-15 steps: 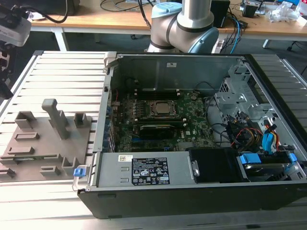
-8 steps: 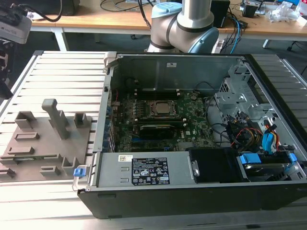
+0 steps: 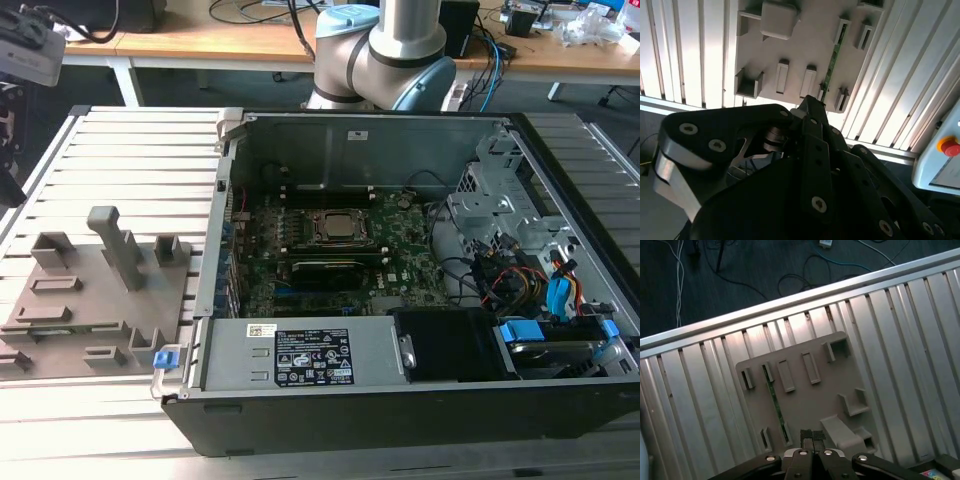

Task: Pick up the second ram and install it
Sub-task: 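Pick up the second ram and move it above second insertion slot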

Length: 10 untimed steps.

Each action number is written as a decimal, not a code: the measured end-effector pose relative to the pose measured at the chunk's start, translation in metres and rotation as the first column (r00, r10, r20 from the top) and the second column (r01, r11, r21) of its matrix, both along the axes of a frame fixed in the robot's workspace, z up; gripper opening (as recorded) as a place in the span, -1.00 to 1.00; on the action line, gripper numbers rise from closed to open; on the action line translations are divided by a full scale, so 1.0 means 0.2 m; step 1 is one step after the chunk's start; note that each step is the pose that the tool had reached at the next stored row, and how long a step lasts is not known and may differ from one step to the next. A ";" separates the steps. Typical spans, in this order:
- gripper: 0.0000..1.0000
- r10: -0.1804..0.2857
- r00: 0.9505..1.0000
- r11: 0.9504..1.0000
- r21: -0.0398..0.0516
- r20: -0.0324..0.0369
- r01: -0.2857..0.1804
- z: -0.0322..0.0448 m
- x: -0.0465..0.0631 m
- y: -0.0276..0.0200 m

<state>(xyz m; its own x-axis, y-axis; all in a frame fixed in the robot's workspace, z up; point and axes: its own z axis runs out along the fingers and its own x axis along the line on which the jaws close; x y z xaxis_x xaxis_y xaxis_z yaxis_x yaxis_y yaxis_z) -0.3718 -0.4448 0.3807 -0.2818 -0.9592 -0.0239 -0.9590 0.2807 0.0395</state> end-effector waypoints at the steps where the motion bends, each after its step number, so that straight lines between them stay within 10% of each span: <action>1: -0.79 0.007 1.000 1.000 0.000 0.000 -0.007 0.000 0.00 0.000; 10: -0.79 0.063 0.998 0.998 0.000 0.000 -0.063 0.000 0.00 0.000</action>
<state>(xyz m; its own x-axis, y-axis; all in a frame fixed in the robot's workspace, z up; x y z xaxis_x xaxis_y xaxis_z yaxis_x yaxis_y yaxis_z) -0.3717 -0.4448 0.3807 -0.2210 -0.9750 -0.0240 -0.9747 0.2200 0.0395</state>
